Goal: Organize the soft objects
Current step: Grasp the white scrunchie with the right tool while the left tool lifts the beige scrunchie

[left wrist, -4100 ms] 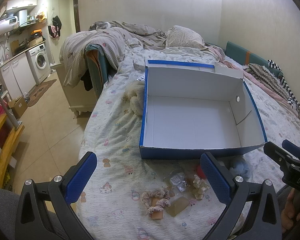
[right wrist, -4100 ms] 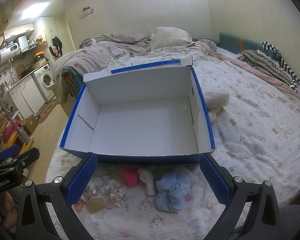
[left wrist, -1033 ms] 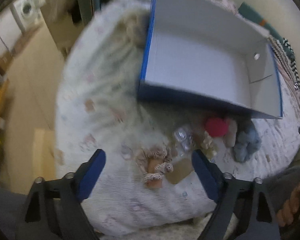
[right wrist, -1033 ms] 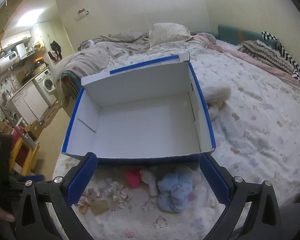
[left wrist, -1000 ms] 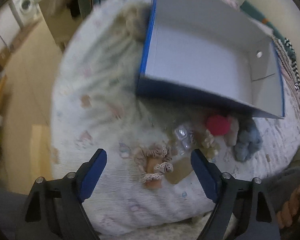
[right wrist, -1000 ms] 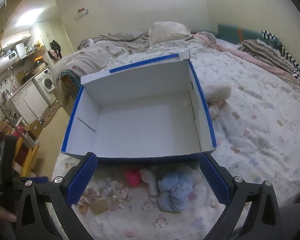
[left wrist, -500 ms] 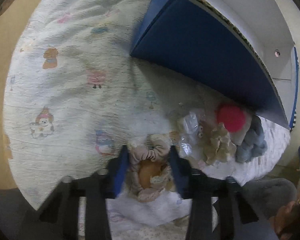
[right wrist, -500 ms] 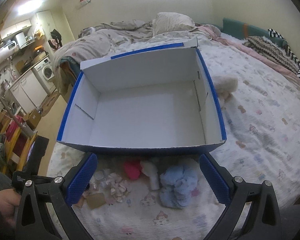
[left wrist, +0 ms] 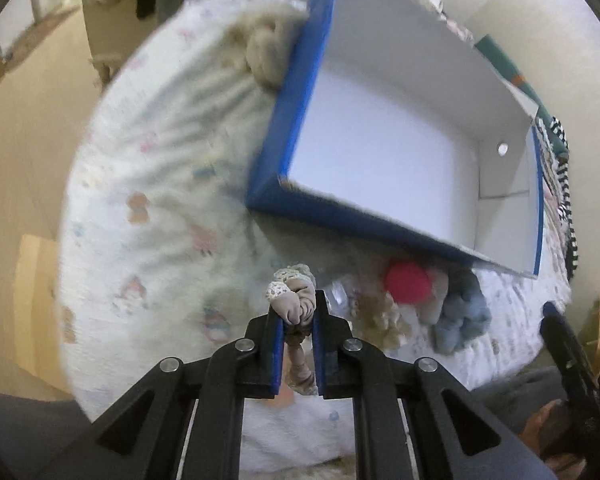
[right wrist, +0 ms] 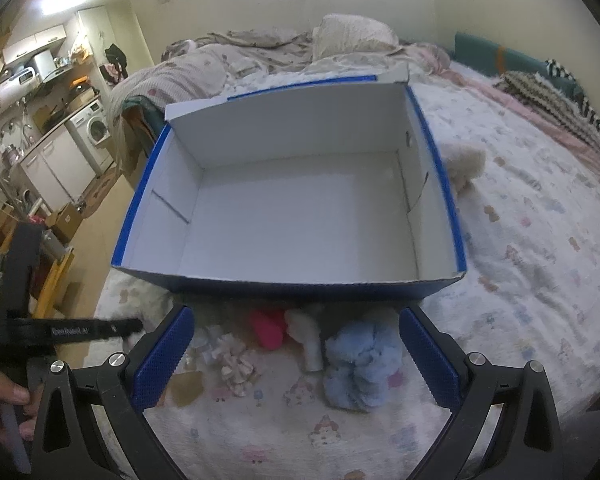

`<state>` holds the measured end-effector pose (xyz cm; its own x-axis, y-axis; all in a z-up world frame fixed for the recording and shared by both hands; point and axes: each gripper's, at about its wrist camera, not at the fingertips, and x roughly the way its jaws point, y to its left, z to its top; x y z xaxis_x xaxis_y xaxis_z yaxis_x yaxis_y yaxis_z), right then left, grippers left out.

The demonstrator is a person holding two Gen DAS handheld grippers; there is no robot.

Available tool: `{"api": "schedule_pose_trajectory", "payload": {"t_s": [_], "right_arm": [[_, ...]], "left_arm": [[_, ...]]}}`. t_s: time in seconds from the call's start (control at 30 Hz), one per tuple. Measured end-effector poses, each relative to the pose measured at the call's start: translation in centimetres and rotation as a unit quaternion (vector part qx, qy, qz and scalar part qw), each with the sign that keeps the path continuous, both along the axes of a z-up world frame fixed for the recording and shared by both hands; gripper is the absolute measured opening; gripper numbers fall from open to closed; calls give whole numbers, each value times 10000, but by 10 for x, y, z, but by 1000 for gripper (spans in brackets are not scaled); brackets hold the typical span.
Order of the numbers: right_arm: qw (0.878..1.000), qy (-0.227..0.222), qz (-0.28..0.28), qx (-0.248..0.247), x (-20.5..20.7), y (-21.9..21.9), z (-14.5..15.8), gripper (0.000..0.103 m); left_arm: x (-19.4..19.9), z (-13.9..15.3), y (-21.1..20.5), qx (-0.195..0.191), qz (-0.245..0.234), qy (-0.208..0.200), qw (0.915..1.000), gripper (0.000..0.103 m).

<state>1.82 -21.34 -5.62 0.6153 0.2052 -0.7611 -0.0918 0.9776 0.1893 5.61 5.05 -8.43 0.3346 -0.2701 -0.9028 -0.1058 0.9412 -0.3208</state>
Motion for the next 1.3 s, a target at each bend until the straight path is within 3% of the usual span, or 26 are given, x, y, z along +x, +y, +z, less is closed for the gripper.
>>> {"api": "schedule_pose_trajectory", "payload": {"t_s": [0.13, 0.2, 0.4, 0.5, 0.6, 0.63, 0.73, 1.0, 1.3], "right_arm": [[9951, 773, 398, 461, 16, 4, -20, 102], [9903, 1125, 593, 561, 23, 12, -31, 91], [9807, 1726, 849, 351, 40, 47, -69, 84], [9778, 1843, 996, 92, 46, 70, -90, 68], [9766, 1849, 1088, -176, 47, 84, -102, 43], [9758, 1876, 1098, -222, 48, 85, -105, 30], [9755, 1887, 1128, -82, 47, 80, -104, 18], [9830, 1535, 979, 239, 34, 62, -78, 18], [9864, 1250, 911, 558, 21, 46, -53, 18]], "left_arm": [[-1, 5, 14, 126, 52, -23, 9999, 11], [4, 1, 8, 144, 50, -1, 9999, 11], [4, -7, -2, 405, 32, 16, 9992, 11], [4, -9, -2, 392, 46, 31, 9992, 11], [3, -6, -1, 440, 50, -27, 9990, 11], [3, -5, -1, 456, 48, -41, 9989, 11], [2, -5, -3, 505, 25, -42, 9987, 11], [2, -4, -14, 605, -65, -95, 9981, 11], [-9, 9, -29, 1063, -196, -495, 9929, 11]]}}
